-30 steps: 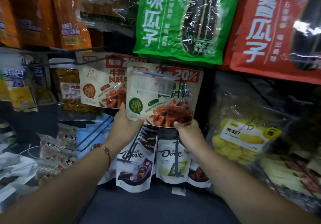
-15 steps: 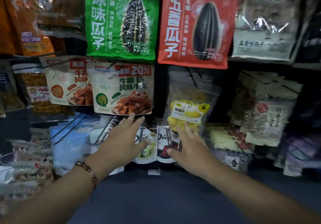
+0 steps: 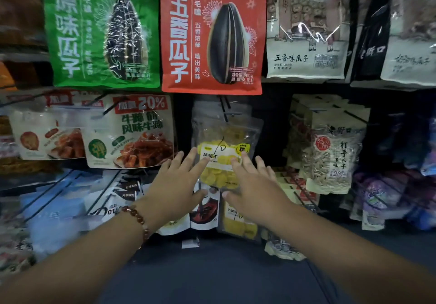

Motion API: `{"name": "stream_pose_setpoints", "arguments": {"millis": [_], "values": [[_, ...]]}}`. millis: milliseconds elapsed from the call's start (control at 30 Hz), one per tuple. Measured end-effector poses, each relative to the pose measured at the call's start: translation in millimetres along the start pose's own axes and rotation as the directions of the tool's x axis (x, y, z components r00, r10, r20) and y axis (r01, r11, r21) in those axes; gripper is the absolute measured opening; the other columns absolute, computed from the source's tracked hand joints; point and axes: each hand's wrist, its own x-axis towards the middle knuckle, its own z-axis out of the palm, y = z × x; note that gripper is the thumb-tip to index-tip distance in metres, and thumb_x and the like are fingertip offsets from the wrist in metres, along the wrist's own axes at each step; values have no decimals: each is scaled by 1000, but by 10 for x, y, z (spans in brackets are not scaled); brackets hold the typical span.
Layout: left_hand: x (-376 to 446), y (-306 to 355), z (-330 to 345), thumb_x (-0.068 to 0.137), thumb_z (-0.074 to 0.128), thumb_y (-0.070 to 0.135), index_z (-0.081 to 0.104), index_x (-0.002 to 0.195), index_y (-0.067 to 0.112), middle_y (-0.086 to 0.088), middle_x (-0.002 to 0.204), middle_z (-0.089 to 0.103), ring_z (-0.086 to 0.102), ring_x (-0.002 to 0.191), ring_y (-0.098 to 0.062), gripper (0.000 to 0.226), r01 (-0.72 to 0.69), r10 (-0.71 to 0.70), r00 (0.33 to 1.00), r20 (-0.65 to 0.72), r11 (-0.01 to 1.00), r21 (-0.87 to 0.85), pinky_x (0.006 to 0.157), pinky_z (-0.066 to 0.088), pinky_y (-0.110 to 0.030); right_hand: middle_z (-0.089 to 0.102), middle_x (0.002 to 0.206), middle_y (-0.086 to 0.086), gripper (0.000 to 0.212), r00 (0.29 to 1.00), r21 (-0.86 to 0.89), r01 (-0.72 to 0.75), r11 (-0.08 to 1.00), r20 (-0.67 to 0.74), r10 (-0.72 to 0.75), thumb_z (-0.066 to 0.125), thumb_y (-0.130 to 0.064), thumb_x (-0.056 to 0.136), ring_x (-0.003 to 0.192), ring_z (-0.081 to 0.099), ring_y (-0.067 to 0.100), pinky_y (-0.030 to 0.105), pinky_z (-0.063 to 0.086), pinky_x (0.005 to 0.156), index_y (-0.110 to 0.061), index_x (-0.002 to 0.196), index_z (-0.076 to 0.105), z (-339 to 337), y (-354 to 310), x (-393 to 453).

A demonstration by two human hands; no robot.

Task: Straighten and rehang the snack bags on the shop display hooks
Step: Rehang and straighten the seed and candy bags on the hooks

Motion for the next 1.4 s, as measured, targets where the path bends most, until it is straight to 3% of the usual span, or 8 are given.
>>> {"name": "stream_pose_setpoints", "arguments": {"millis": [167, 333, 500, 667, 933, 1100, 1233, 1400], "values": [[195, -56, 114, 97, 43, 55, -10, 154, 39, -11, 162, -22, 2, 150, -36, 80, 60, -60, 998, -28, 998, -14, 120, 19, -49, -23, 161, 0, 81, 997, 33, -68, 997, 40, 66, 50, -52, 94, 149, -11, 34, 50, 4, 121, -33, 155, 1, 59, 144, 268], [480, -187, 219, 93, 56, 54, -10, 147, 58, -3, 164, -16, 19, 149, -33, 85, 158, -139, 987, 76, 864, -477, 113, 36, -46, -26, 160, 1, 69, 988, 293, -150, 944, 12, 153, 56, -42, 92, 148, 7, 38, 49, 25, 117, -38, 151, 20, 152, 281, 758], [802, -82, 402, 93, 60, 45, 12, 154, 41, -5, 153, 24, 44, 125, -20, 78, 140, -237, 970, -49, 717, -683, 96, 39, -27, 21, 157, 13, 43, 983, 416, -107, 903, -92, 159, 59, -43, 90, 138, 35, 31, 38, 39, 108, -22, 128, 53, 260, 456, 1140], [1141, -60, 561, 91, 66, 36, 20, 146, 54, -1, 128, 49, 64, 87, -9, 74, 148, -375, 922, -98, 574, -805, 65, 53, -18, 42, 146, 9, 74, 945, 746, -200, 635, -24, 326, 74, -38, 78, 131, 45, 24, 28, 40, 101, -18, 141, 41, 301, 619, 1586], [1425, -127, 850, 82, 76, 40, 2, 154, 31, -1, 155, 32, 38, 140, -24, 104, 221, -521, 851, 72, 229, -948, 90, 42, -17, 52, 136, 2, 74, 918, 866, -311, 391, 167, 361, 72, -45, 83, 114, 52, 23, 30, 42, 86, -21, 144, 38, 573, 810, 1717], [1430, -136, 892, 81, 74, 50, 23, 152, 23, 7, 130, 54, 50, 116, -11, 92, 286, -451, 870, 199, 132, -949, 92, 36, -23, 58, 131, -1, 88, 914, 910, -301, 287, 190, 358, 75, -63, 67, 118, 57, 22, 39, 46, 99, -25, 140, 44, 711, 873, 1736], [1396, -59, 833, 90, 65, 46, 37, 140, 27, 13, 121, 57, 60, 98, -3, 60, 247, -511, 839, 186, 54, -967, 68, 46, -10, 63, 117, 2, 59, 906, 917, -323, 235, 228, 358, 64, -59, 82, 104, 62, 21, 35, 52, 79, -22, 126, 51, 691, 801, 1772], [1362, 20, 861, 87, 59, 62, 29, 151, 29, 8, 147, 44, 44, 133, -20, 78, 277, -587, 789, 183, 73, -958, 103, 36, -31, 57, 129, 6, 75, 882, 885, -359, 296, 218, 418, 57, -65, 82, 113, 58, 31, 46, 49, 97, -19, 139, 42, 748, 695, 1773]]}}
